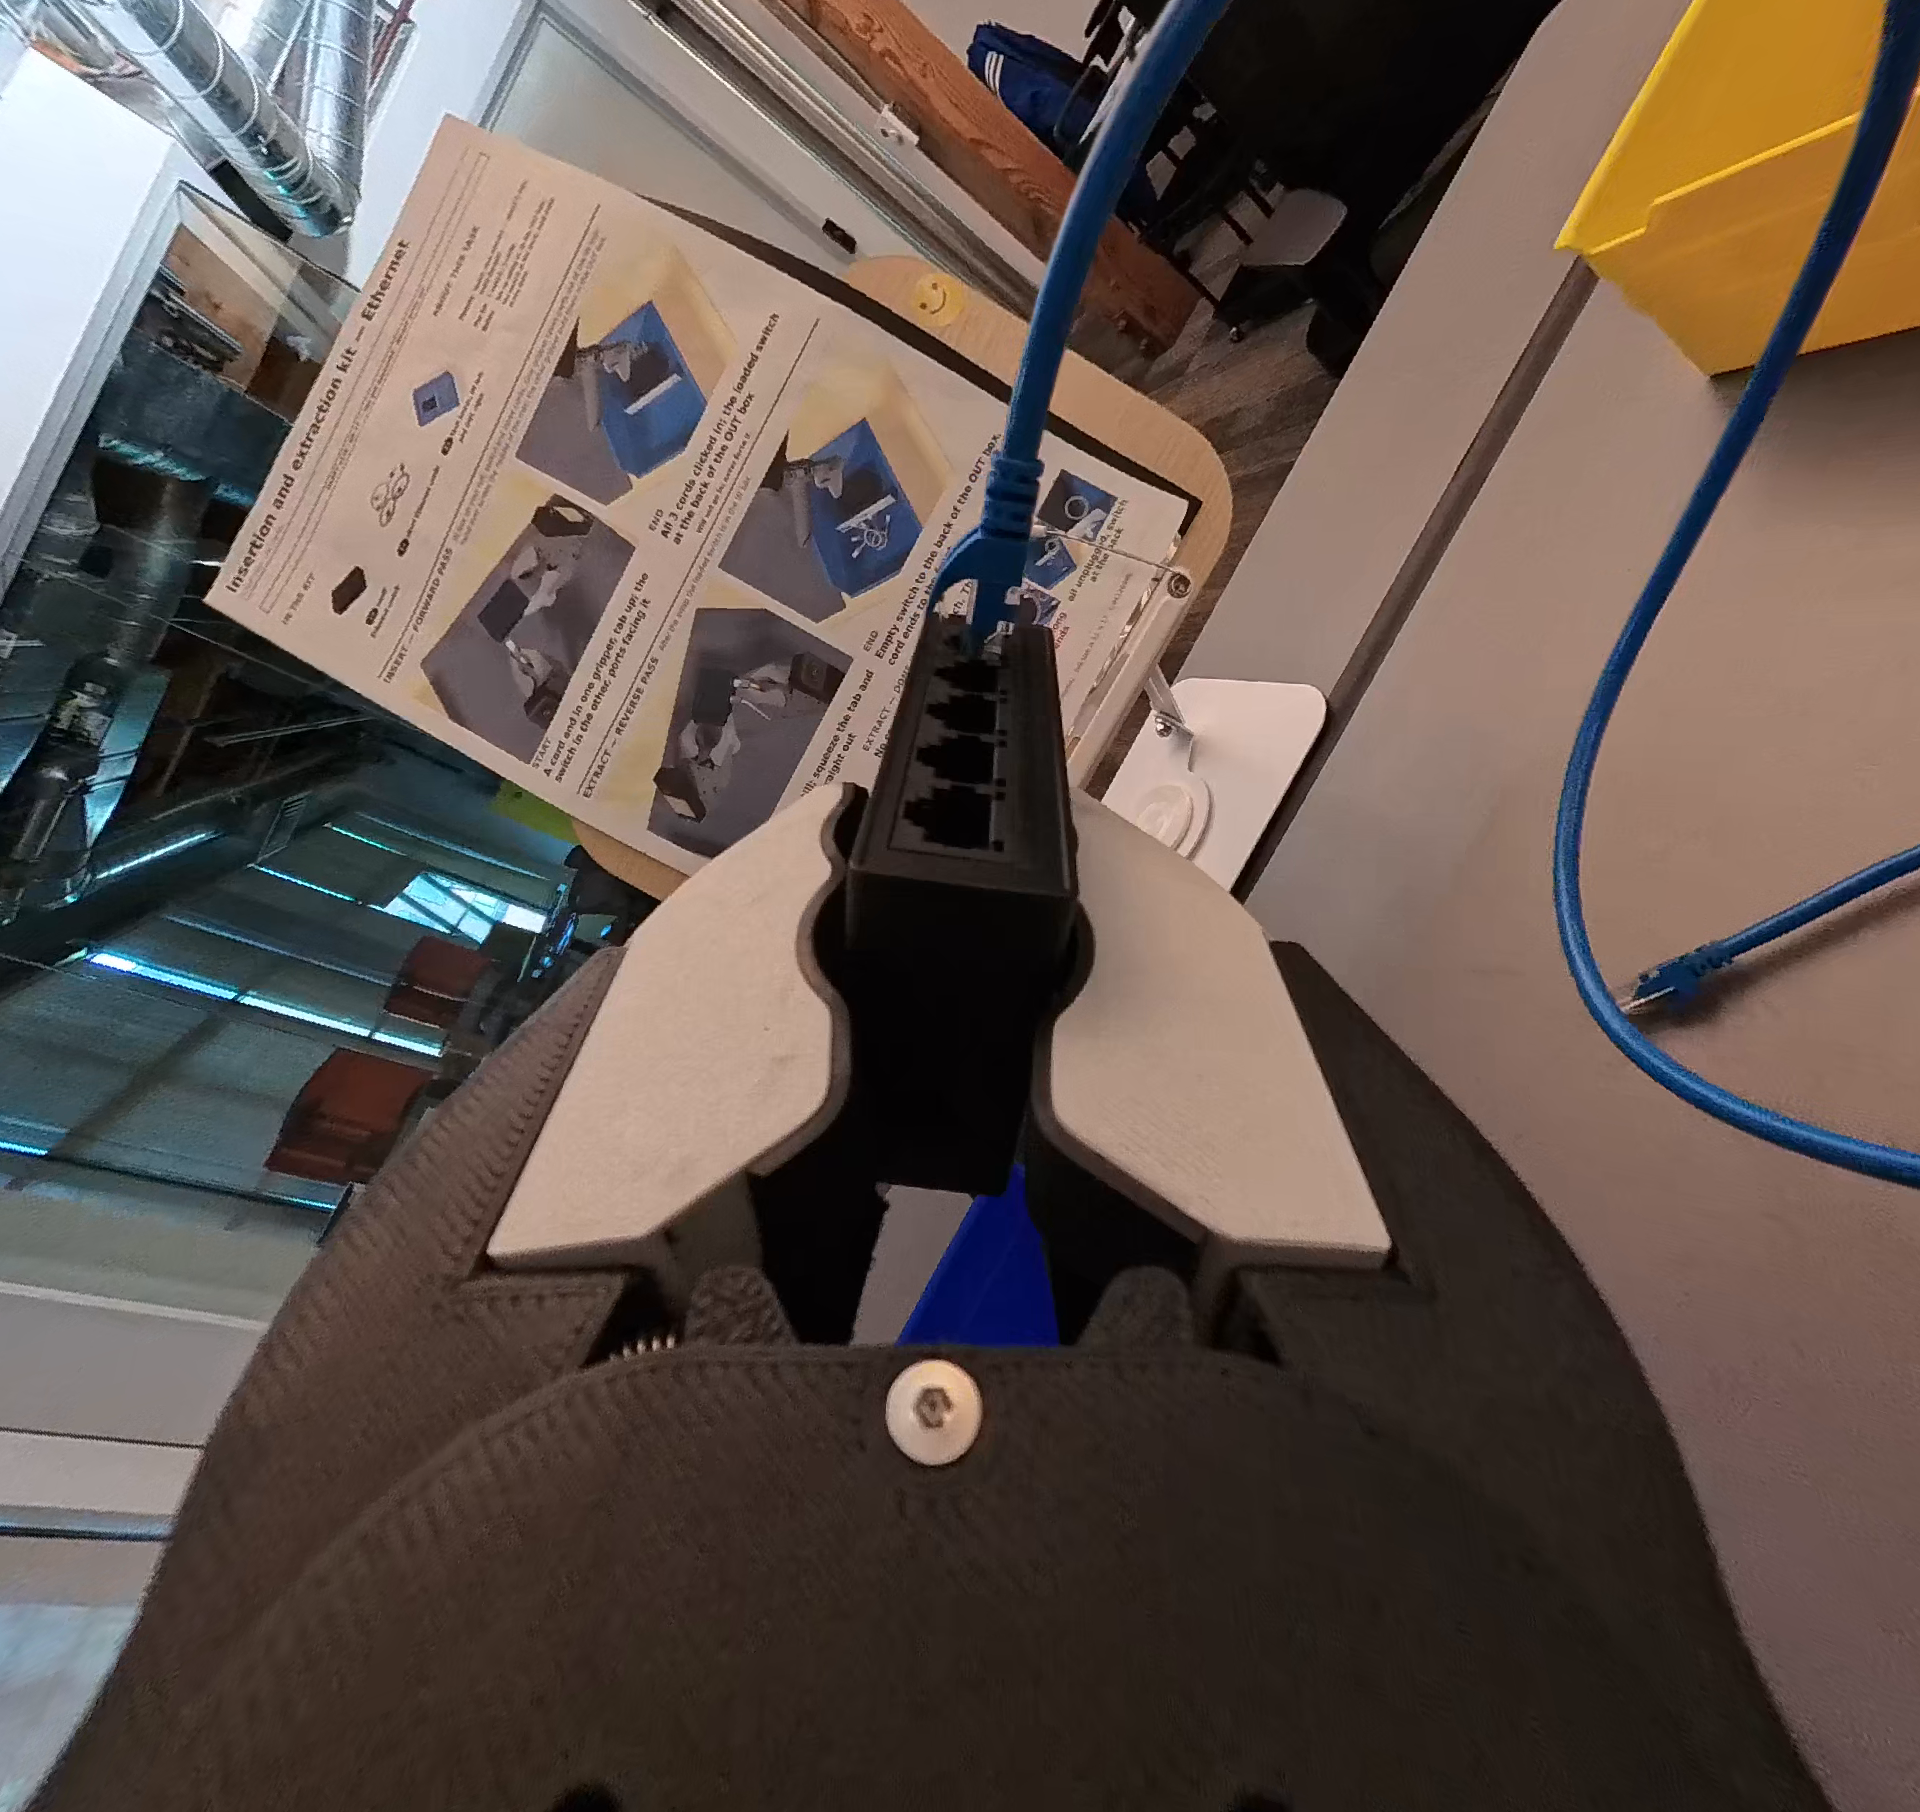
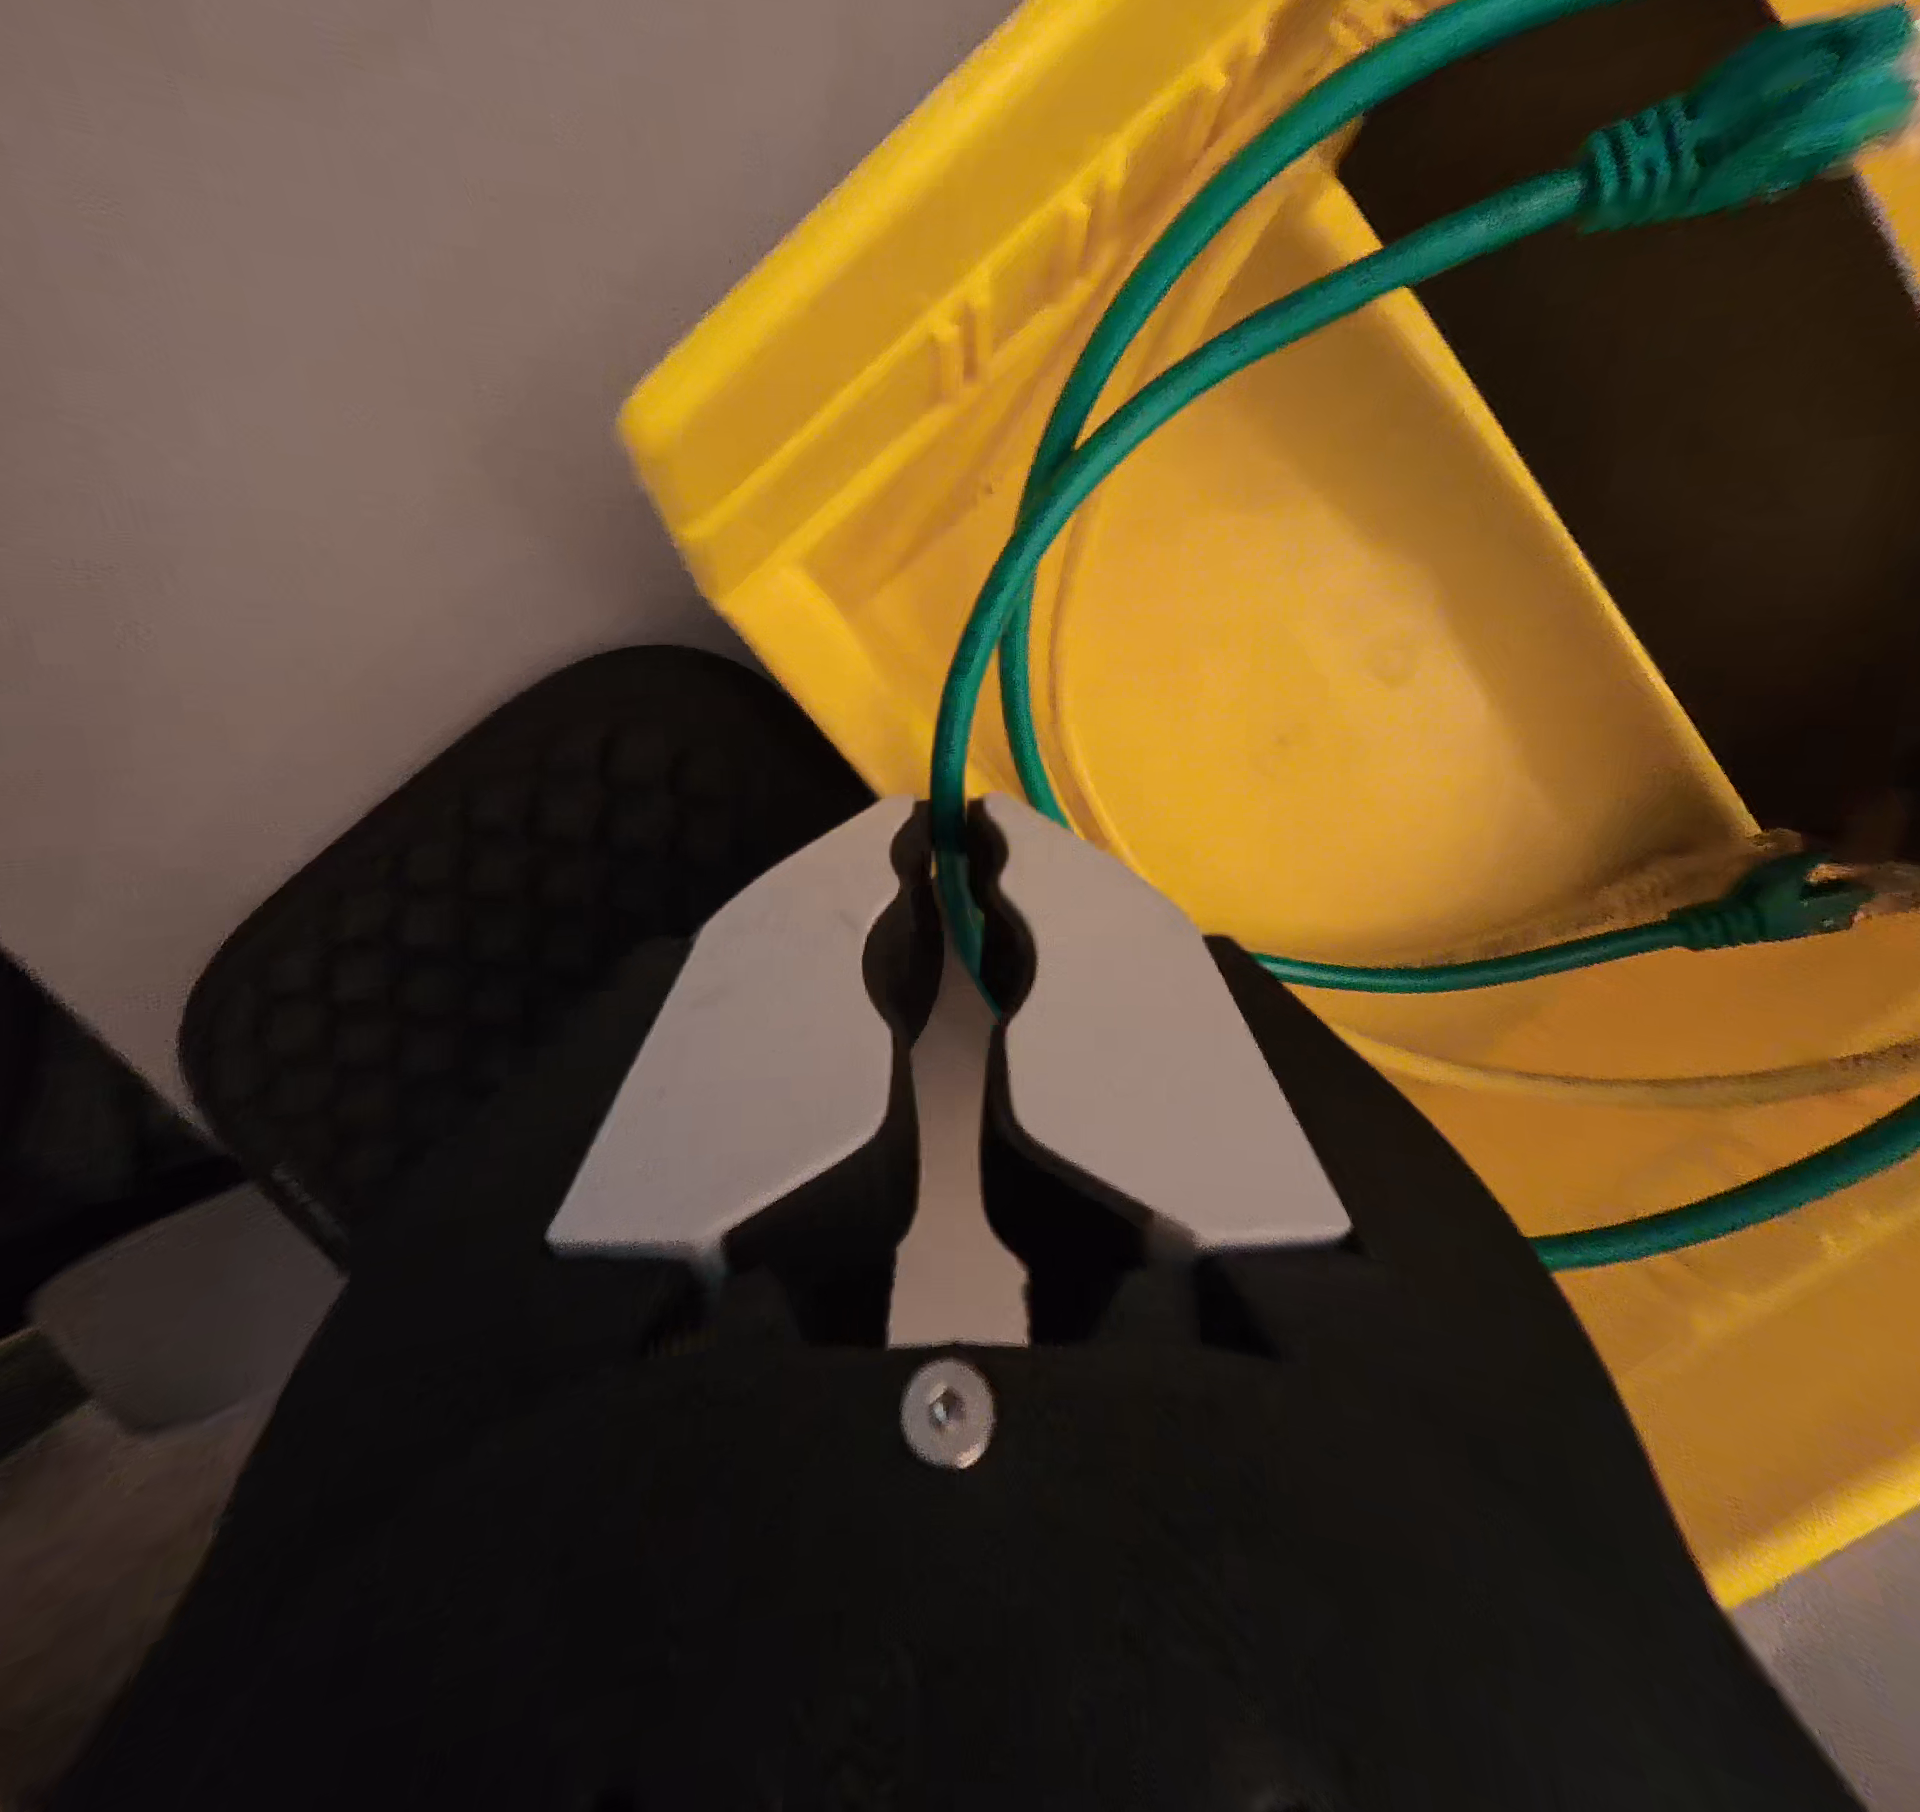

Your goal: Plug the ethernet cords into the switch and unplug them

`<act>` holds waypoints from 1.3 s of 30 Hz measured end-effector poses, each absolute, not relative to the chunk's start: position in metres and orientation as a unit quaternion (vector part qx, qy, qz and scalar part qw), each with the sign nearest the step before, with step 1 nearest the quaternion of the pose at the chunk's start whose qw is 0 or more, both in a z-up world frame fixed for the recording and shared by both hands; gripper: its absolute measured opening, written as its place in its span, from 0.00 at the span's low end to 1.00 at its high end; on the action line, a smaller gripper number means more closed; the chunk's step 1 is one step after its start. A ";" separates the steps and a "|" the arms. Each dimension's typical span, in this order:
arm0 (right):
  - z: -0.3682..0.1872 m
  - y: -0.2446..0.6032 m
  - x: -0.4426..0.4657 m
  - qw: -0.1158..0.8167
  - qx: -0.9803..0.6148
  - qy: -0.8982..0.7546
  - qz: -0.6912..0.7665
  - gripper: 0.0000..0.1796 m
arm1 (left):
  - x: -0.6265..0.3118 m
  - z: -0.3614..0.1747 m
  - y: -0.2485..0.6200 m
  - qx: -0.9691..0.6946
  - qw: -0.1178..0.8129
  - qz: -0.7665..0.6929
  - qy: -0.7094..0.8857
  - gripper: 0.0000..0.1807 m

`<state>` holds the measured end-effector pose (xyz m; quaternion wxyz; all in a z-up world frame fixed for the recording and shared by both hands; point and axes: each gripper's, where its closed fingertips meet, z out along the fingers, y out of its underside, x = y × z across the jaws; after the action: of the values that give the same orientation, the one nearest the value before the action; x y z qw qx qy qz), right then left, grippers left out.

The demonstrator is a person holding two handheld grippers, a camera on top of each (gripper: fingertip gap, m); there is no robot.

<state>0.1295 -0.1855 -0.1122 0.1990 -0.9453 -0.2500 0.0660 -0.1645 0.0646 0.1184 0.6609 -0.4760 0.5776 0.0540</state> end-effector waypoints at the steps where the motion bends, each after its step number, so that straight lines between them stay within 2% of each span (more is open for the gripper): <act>1: -0.108 -0.183 0.128 0.203 -0.942 -0.259 0.068 0.04 | -0.164 0.118 0.064 -0.476 0.660 0.055 0.578 0.17; 5: -0.095 -0.168 0.136 0.210 -0.935 -0.284 0.035 0.04 | -0.162 0.117 0.064 -0.475 0.659 0.058 0.581 0.17; 9: -0.084 -0.143 0.132 0.267 -0.900 -0.343 0.008 0.05 | -0.161 0.116 0.064 -0.474 0.657 0.061 0.582 0.17; 13: -0.126 -0.152 0.141 0.167 -0.935 -0.310 0.049 0.05 | -0.162 0.116 0.064 -0.474 0.657 0.061 0.583 0.17; 16: -0.130 -0.151 0.141 0.163 -0.945 -0.273 0.082 0.08 | -0.163 0.116 0.064 -0.474 0.658 0.061 0.582 0.17; 19: -0.100 -0.143 0.131 0.240 -0.926 -0.269 0.110 0.11 | -0.163 0.117 0.064 -0.472 0.660 0.058 0.582 0.17; 22: -0.059 -0.138 0.135 0.320 -0.906 -0.264 0.080 0.14 | -0.160 0.118 0.062 -0.454 0.671 0.056 0.584 0.17; 26: 0.035 -0.117 0.105 0.506 -0.814 -0.284 -0.018 0.14 | -0.150 0.114 0.047 -0.419 0.673 0.035 0.609 0.17; 29: 0.104 -0.111 0.037 0.615 -0.701 -0.352 -0.083 0.25 | -0.143 0.110 0.037 -0.395 0.672 0.030 0.625 0.17; 30: 0.122 -0.110 0.014 0.637 -0.663 -0.375 -0.118 0.25 | -0.141 0.110 0.034 -0.390 0.672 0.029 0.628 0.17; 34: 0.158 -0.099 -0.068 0.650 -0.559 -0.461 -0.228 0.25 | -0.133 0.111 0.023 -0.371 0.678 0.018 0.634 0.17; 39: 0.145 -0.055 -0.114 0.566 -0.515 -0.564 -0.311 0.24 | -0.126 0.109 0.011 -0.347 0.681 0.025 0.645 0.17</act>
<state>-0.1139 -0.0551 0.1446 0.5656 -0.5149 -0.5641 -0.3109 -0.1261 0.0108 0.1088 0.6807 -0.3470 0.6447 0.0249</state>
